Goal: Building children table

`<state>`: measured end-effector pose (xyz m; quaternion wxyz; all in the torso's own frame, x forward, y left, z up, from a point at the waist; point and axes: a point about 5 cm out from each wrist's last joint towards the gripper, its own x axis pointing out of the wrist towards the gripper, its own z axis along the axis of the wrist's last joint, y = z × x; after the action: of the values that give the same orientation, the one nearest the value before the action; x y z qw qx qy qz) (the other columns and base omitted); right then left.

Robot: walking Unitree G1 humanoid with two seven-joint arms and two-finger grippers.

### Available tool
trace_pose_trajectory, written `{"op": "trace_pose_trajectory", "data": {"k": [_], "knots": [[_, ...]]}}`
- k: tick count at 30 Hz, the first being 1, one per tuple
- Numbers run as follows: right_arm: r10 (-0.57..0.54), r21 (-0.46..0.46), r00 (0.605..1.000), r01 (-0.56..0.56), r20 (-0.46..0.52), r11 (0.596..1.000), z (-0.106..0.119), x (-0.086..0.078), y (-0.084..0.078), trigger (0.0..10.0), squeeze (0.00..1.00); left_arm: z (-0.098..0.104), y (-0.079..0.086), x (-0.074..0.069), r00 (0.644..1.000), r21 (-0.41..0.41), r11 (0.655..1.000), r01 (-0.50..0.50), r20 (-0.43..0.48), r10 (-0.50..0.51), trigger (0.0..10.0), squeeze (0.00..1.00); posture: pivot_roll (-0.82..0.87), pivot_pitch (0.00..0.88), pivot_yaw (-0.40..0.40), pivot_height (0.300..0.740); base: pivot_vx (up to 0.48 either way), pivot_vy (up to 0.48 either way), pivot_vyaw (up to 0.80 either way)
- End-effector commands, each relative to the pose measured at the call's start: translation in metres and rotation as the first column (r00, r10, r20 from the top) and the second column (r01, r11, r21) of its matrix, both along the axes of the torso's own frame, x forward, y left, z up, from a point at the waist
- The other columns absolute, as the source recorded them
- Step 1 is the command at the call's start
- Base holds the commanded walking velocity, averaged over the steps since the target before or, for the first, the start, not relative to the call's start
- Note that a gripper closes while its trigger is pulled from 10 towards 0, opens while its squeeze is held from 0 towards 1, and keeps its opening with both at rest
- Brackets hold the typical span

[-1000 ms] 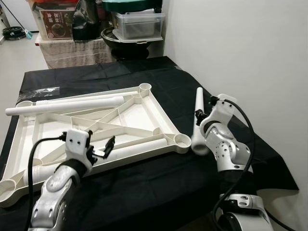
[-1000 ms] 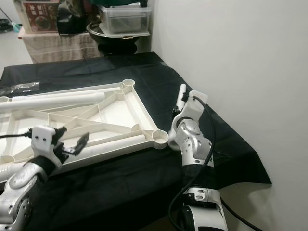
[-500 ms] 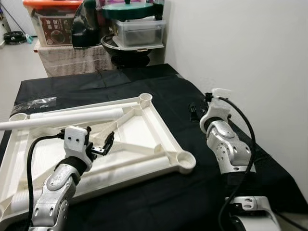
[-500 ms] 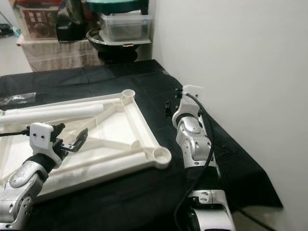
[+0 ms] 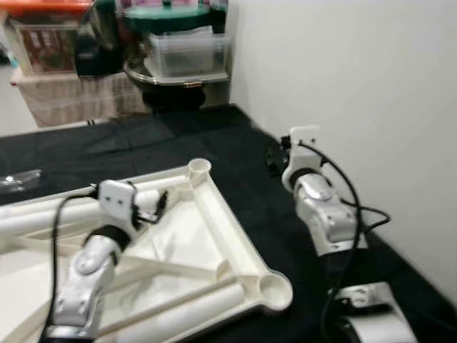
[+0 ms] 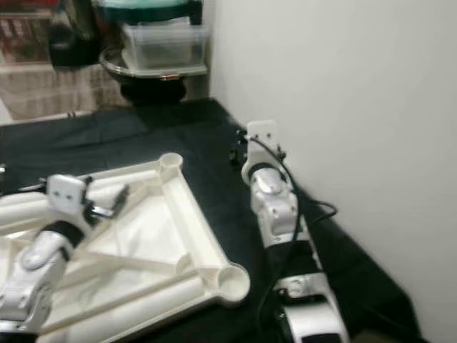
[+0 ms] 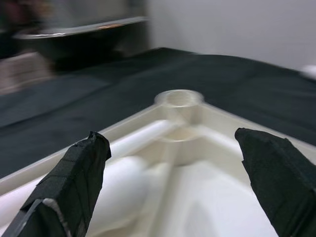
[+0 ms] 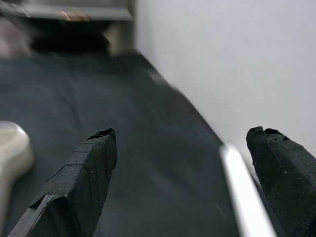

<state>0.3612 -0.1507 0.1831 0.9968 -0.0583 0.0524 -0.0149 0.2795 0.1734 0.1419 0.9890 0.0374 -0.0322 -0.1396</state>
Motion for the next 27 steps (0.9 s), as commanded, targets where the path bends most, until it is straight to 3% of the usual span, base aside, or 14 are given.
{"op": "trace_pose_trajectory", "data": {"k": [1,9,14,16,19,21,27], "knots": [[-0.008,0.0,1.0,0.008,0.015,1.0,0.003,0.001,-0.004,10.0,0.0,-0.002,-0.004,-0.002,1.0,0.016,1.0,0.019,-0.003,-0.019,10.0,0.0,0.02,0.0,-0.066,0.74,0.0,-0.469,0.0],[0.011,0.019,1.0,-0.011,0.02,1.0,0.006,0.004,-0.004,10.0,0.0,-0.003,-0.007,-0.001,1.0,0.012,1.0,0.019,0.004,-0.019,10.0,0.0,0.02,0.0,-0.07,0.74,0.0,-0.464,0.0],[0.107,0.033,0.994,-0.107,-0.001,0.994,0.011,0.006,-0.001,10.0,0.0,-0.004,-0.005,-0.001,1.0,0.001,1.0,-0.012,-0.004,0.012,10.0,0.0,0.02,0.0,-0.071,0.74,0.0,0.0,0.0],[0.224,-0.013,0.973,-0.225,-0.052,0.974,0.016,0.008,0.001,10.0,0.0,-0.006,-0.005,-0.001,1.0,0.006,1.0,-0.02,-0.007,0.02,10.0,0.0,0.01,0.0,-0.073,0.74,0.0,0.0,0.0],[0.262,-0.021,0.962,-0.265,-0.078,0.964,0.017,0.009,0.0,10.0,0.0,-0.006,-0.005,-0.001,1.0,0.007,1.0,-0.021,-0.008,0.021,10.0,0.0,0.01,0.0,-0.073,0.74,0.0,0.0,0.0],[0.333,0.048,0.926,-0.329,-0.181,0.943,0.015,0.011,-0.001,10.0,0.0,-0.008,-0.006,-0.002,0.999,0.006,1.0,-0.03,-0.014,0.03,10.0,0.0,0.01,0.0,-0.08,0.74,0.0,0.0,0.0],[0.369,0.169,0.872,-0.331,-0.321,0.928,-0.001,0.012,0.0,10.0,0.0,-0.012,-0.002,-0.001,0.998,0.016,0.998,-0.06,-0.027,0.061,10.0,0.0,0.01,0.0,-0.088,0.74,0.0,0.0,0.0]]}}
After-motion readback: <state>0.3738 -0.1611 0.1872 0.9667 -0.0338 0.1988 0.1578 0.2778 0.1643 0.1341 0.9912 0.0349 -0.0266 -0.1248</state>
